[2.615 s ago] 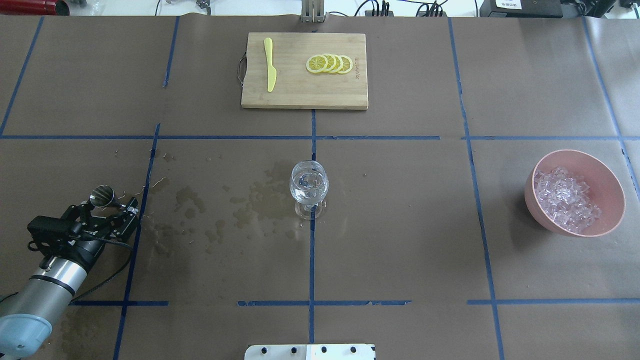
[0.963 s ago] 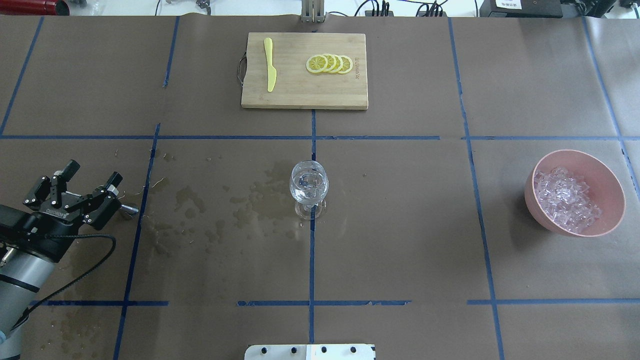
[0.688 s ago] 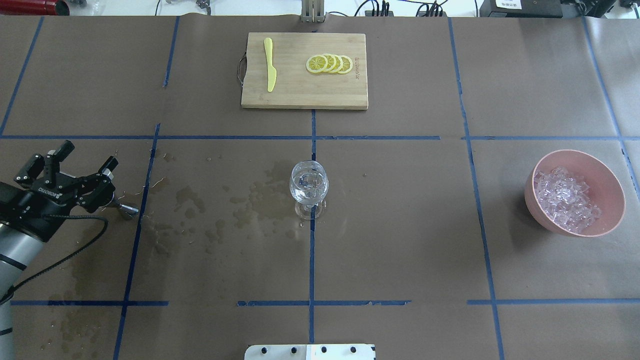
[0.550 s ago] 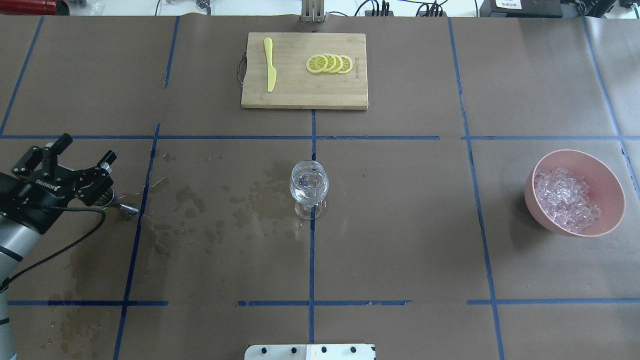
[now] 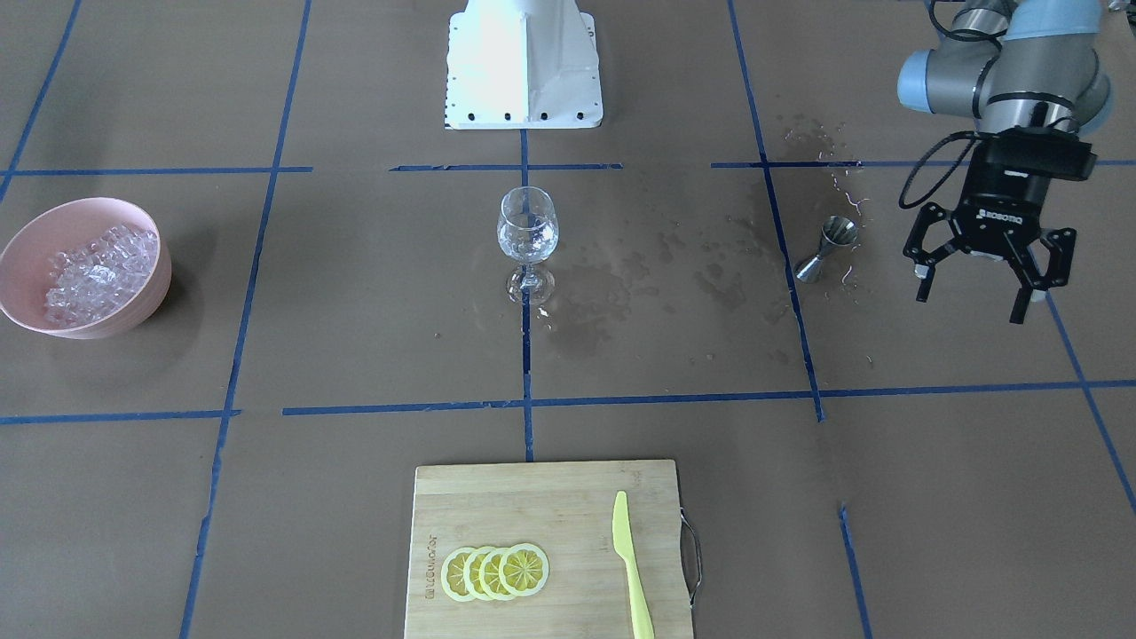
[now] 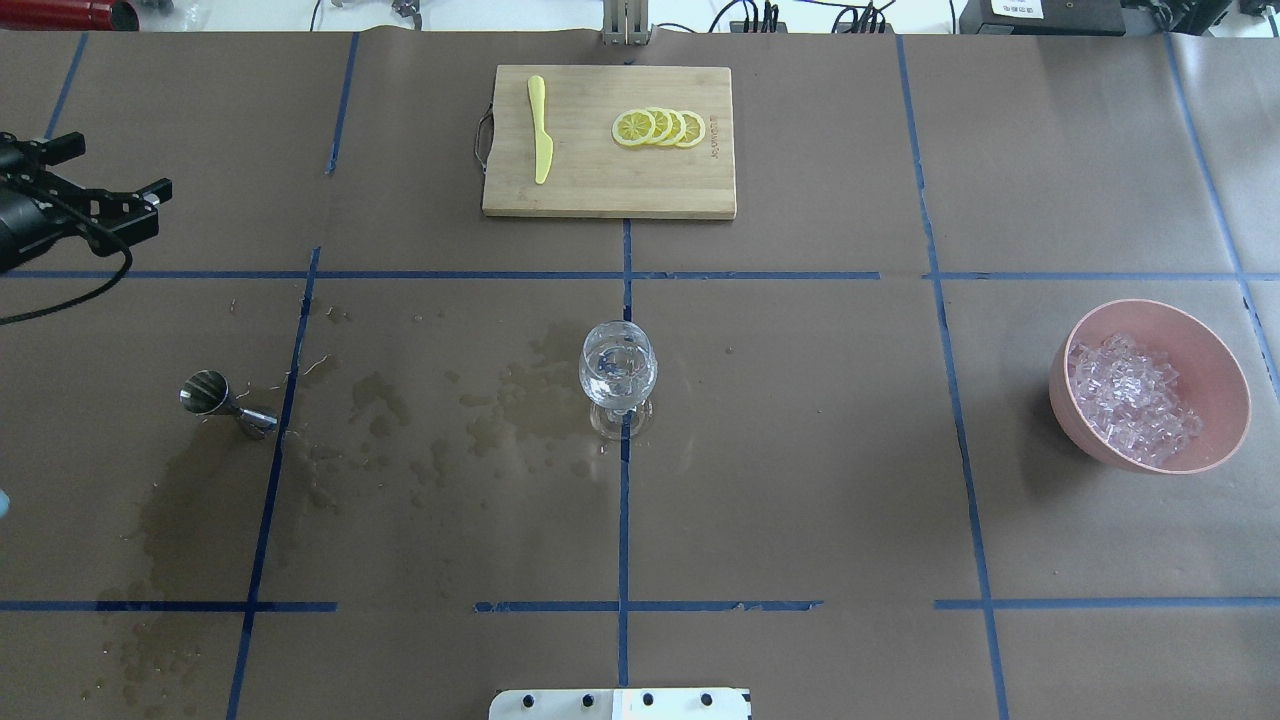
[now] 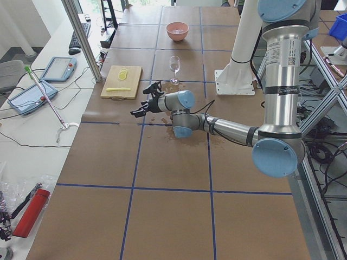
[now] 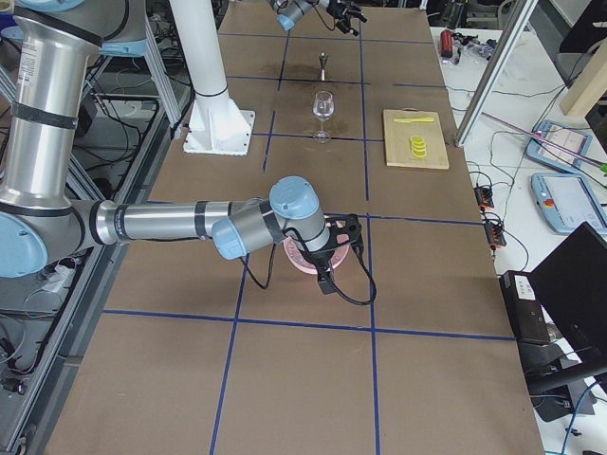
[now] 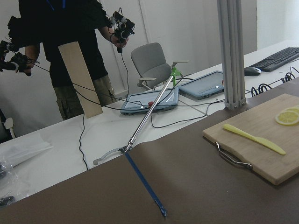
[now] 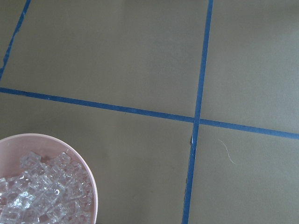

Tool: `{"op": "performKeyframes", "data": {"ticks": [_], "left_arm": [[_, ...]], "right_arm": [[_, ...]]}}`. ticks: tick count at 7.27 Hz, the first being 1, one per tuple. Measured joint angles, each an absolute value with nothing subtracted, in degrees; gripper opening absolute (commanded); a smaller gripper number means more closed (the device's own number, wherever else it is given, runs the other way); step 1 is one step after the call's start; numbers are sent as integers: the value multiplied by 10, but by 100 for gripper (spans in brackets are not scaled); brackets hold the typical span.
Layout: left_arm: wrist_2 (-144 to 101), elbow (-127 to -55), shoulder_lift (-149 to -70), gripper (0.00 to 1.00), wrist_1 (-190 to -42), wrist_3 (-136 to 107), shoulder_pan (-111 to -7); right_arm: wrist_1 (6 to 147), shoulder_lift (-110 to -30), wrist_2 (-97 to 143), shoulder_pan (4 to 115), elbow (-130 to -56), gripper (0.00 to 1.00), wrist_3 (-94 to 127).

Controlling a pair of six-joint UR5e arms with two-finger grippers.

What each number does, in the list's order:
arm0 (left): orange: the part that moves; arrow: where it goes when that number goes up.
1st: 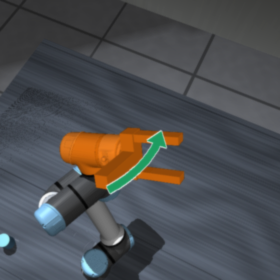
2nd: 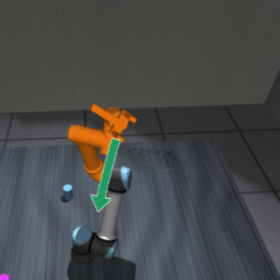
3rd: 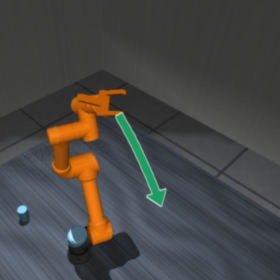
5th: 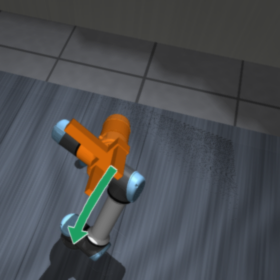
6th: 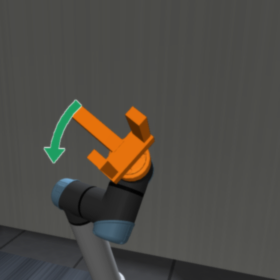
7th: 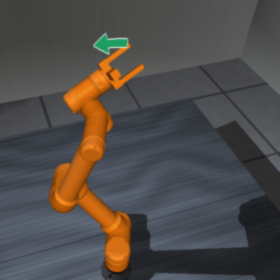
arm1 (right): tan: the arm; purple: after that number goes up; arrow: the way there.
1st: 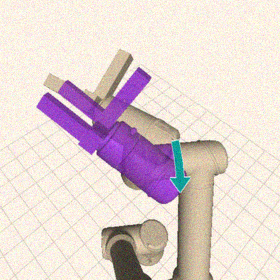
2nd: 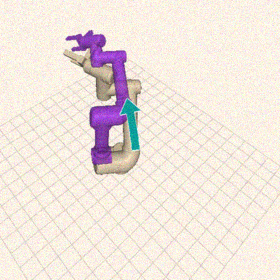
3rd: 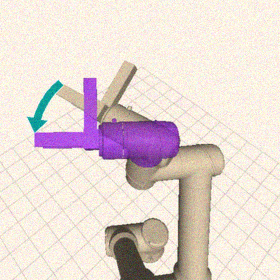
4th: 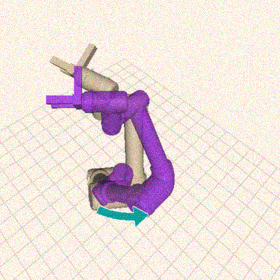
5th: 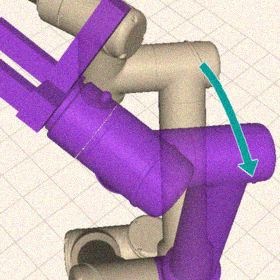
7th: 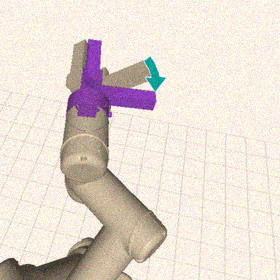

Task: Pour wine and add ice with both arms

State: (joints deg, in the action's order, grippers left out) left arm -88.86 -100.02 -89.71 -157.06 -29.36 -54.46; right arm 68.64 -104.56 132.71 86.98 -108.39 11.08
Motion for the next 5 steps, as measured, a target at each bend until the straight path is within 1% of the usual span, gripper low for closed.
{"op": "performKeyframes", "data": {"ticks": [1,3,4,5], "left_arm": [[-947,-996,-916,100,-1520,-292,-594],[-980,-952,-923,100,-1455,-292,-633],[-998,-931,-924,100,-1398,-290,-653],[-1055,-922,-924,100,-1333,-268,-696]], "right_arm": [[686,-1046,1327,870,-1083,100,110],[686,-1047,1327,870,-1083,100,110],[686,-1048,1327,870,-1083,100,110],[686,-1049,1327,870,-1083,100,110]]}}
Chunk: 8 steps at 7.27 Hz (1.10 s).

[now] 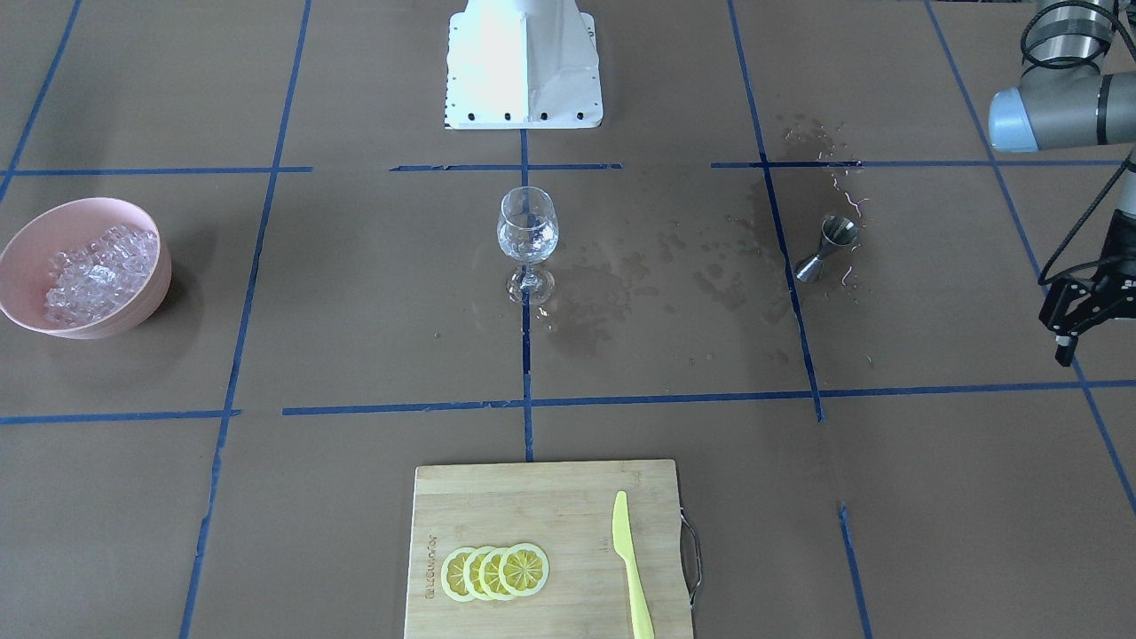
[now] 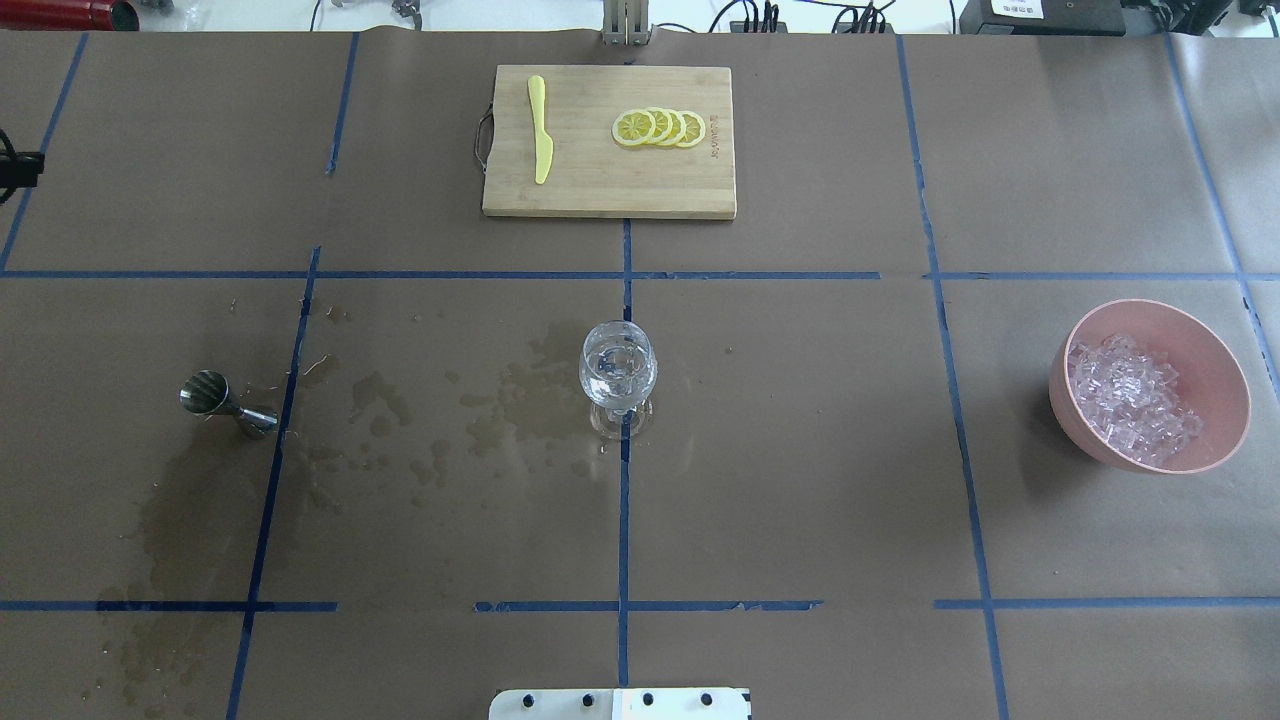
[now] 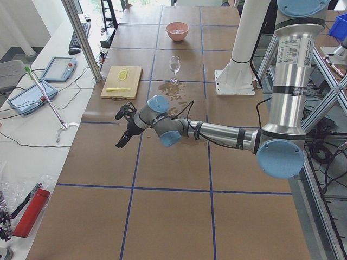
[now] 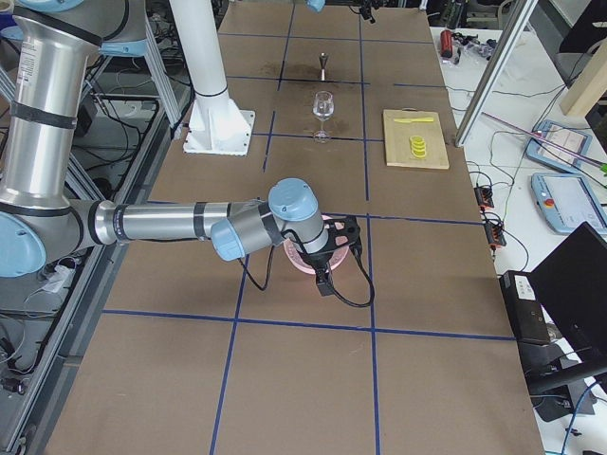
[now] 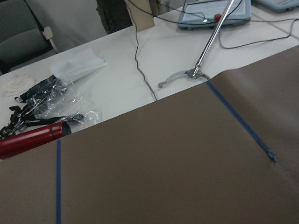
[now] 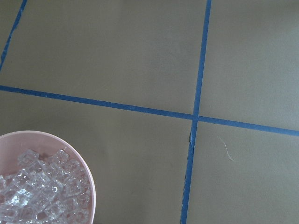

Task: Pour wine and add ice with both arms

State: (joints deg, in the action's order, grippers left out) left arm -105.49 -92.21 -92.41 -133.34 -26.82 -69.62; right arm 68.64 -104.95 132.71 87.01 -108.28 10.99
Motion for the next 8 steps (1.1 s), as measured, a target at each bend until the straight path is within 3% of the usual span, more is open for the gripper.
{"op": "performKeyframes", "data": {"ticks": [2,8], "left_arm": [[-1240,-917,-893,100,-1228,-194,-804],[-1346,-968,-841,100,-918,-41,-887]], "right_arm": [[686,-1052,1327,870,-1083,100,110],[686,-1051,1328,869,-1087,100,115]]}}
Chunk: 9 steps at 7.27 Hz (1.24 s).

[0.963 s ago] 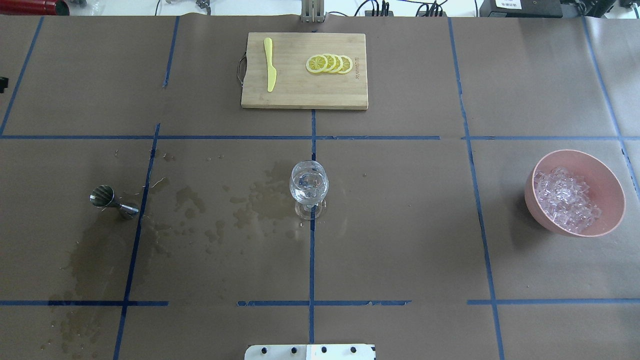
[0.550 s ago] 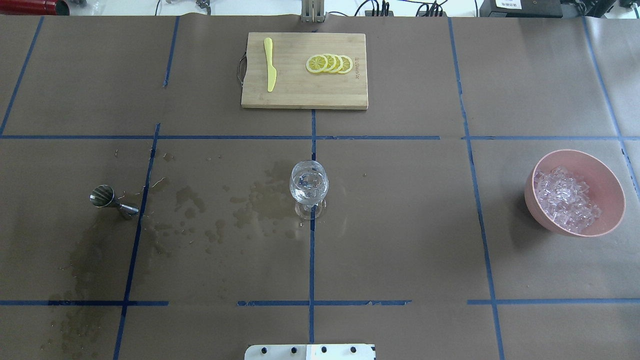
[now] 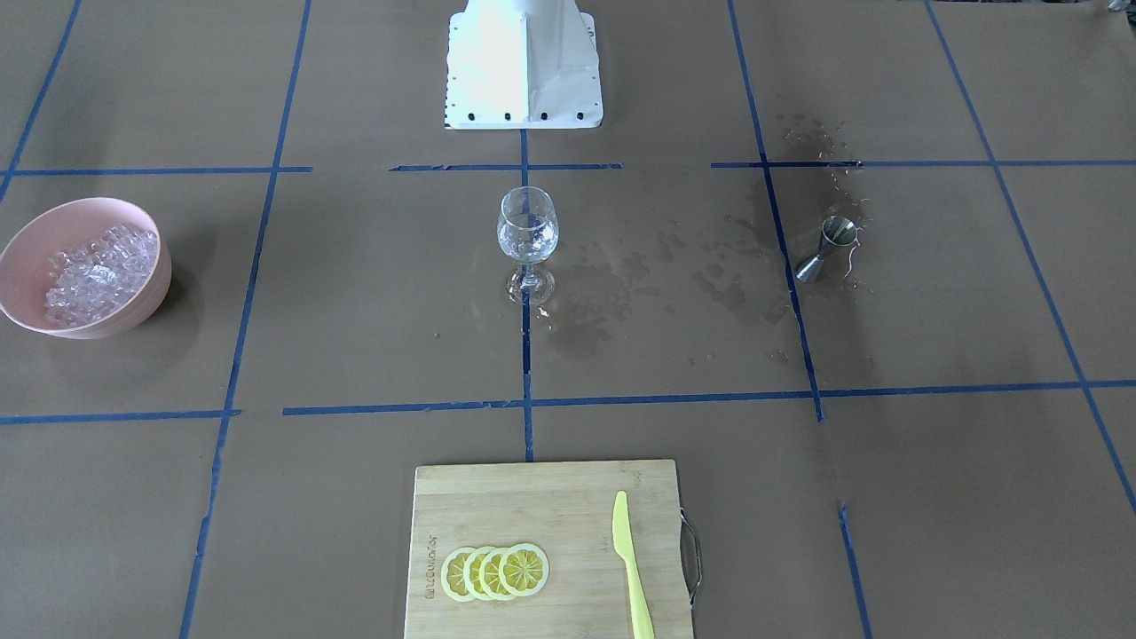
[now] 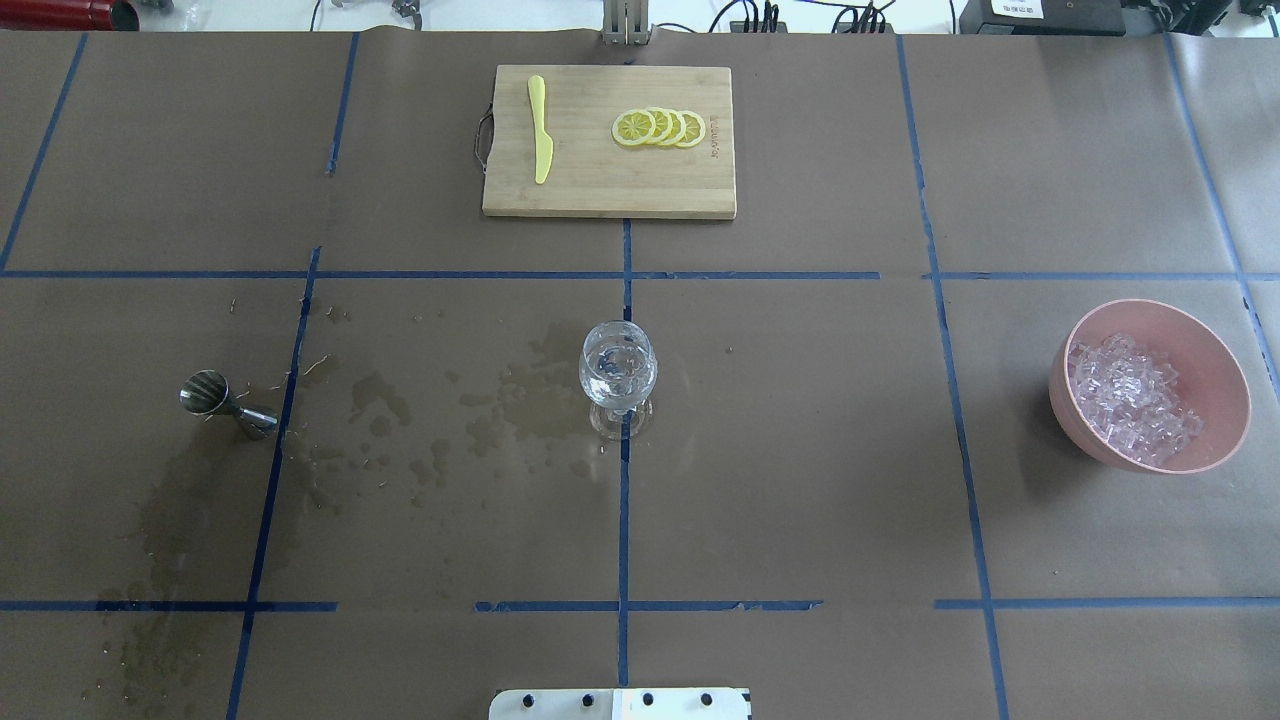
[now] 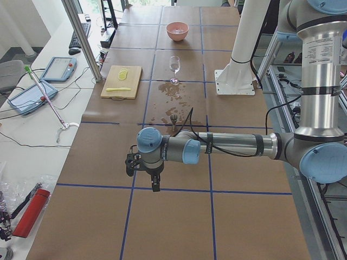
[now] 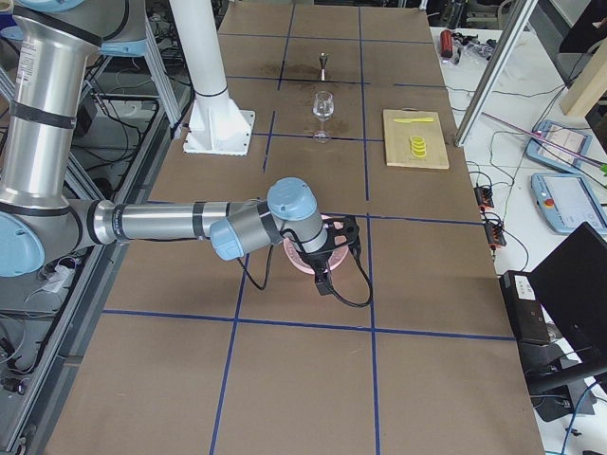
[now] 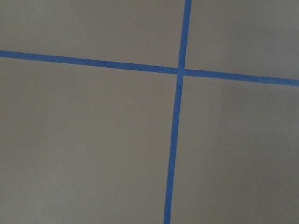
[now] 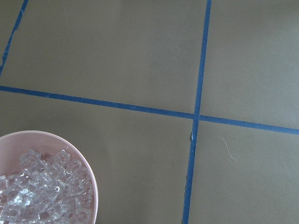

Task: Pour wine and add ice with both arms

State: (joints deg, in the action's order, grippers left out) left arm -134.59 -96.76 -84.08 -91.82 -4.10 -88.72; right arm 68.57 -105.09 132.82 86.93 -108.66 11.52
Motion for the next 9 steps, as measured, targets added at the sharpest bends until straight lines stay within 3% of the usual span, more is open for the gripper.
{"op": "performKeyframes", "data": {"ticks": [5,9], "left_arm": [[-1344,-980,-837,100,-914,28,-927],[-1344,-980,-831,100,-932,30,-927]], "right_arm": [[645,-1054,1355,838,-1111,100,210],[515,-1056,1210,658,-1114,95,452]]}}
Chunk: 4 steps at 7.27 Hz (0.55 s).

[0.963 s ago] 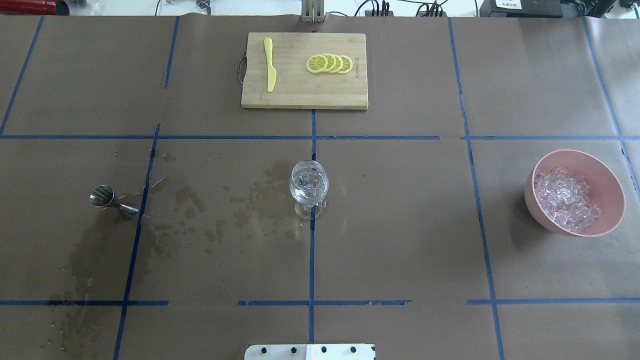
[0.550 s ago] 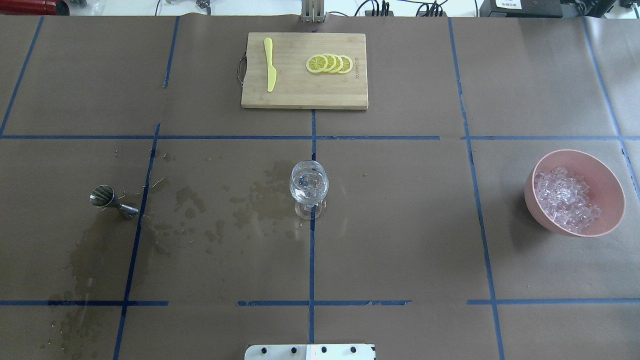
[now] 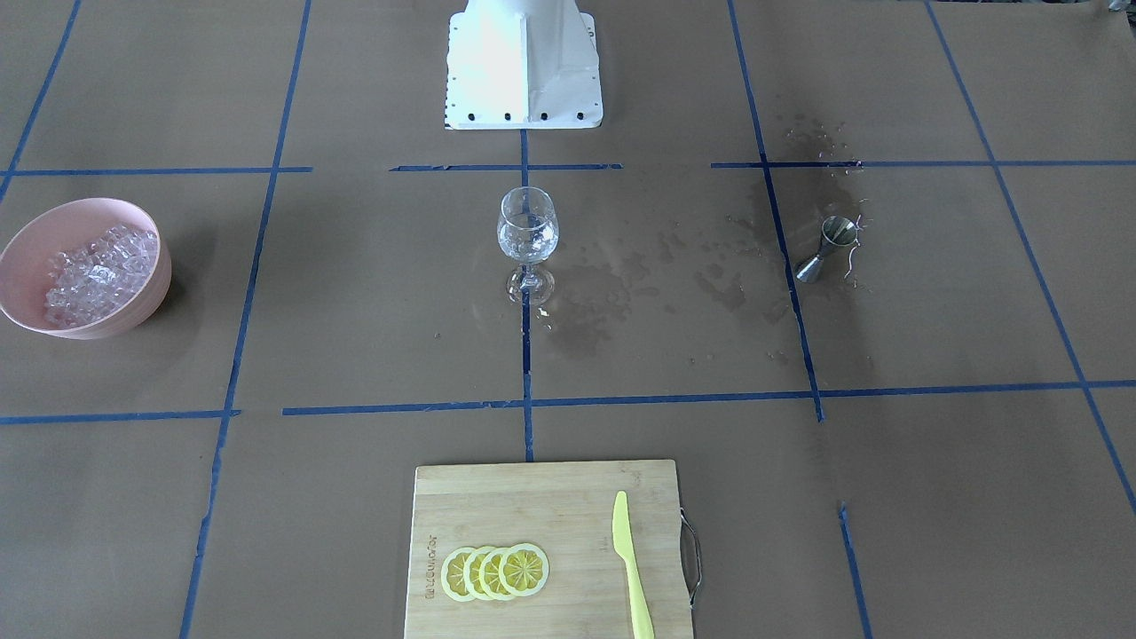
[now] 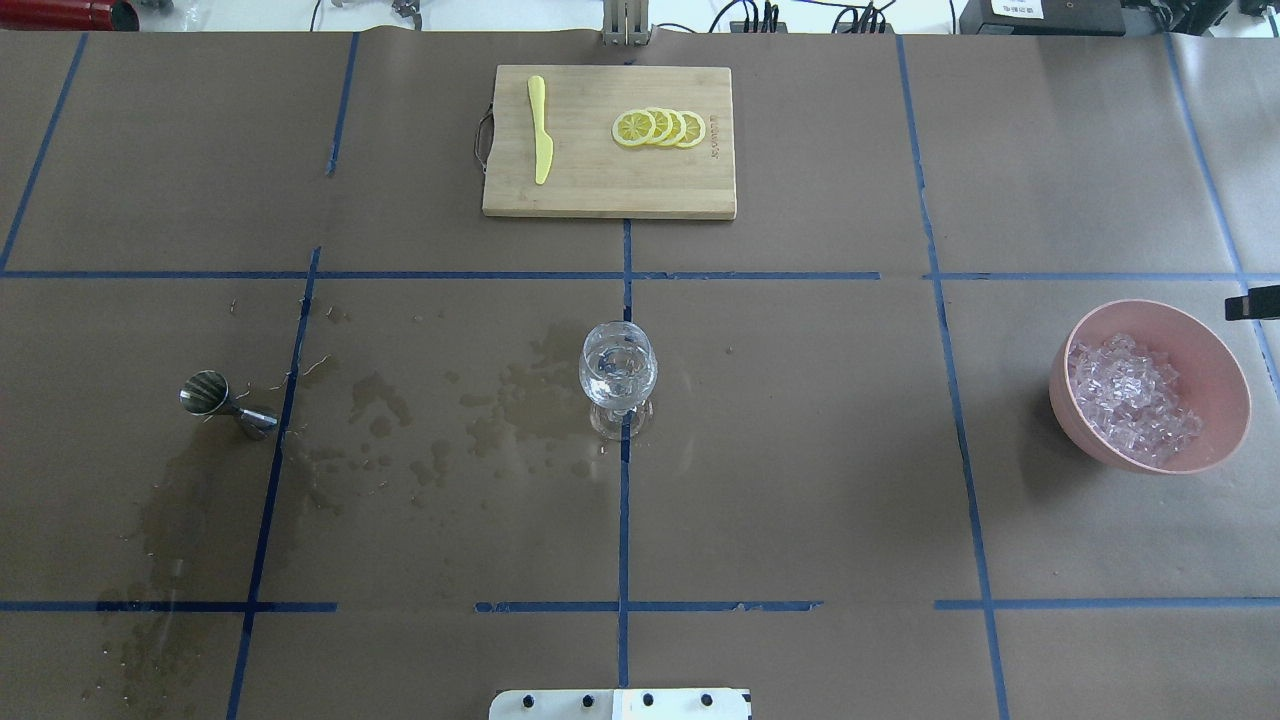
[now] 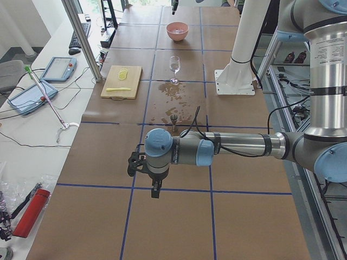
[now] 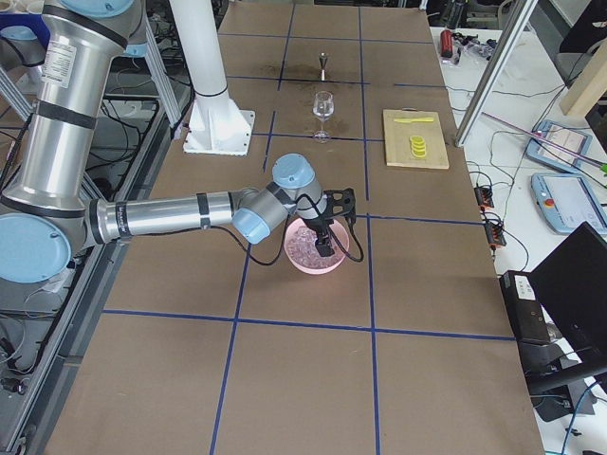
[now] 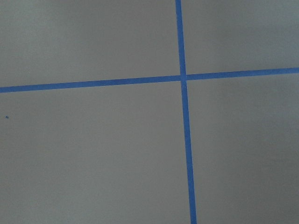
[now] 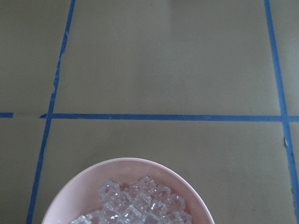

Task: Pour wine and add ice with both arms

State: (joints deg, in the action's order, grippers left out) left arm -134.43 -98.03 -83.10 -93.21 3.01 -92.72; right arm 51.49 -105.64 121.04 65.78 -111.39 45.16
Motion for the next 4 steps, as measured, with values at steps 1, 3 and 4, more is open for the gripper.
{"op": "performKeyframes", "data": {"ticks": [1,3,4], "left_arm": [[-1345,-980,-831,100,-934,30,-927],[-1345,-981,-831,100,-935,31,-926],[-1345,-981,-831,100,-935,31,-926]], "right_arm": [[495,-1057,1154,600,-1113,88,504],[480,-1058,1071,516,-1112,78,554],[479,-1059,1048,489,-1111,74,565]]}}
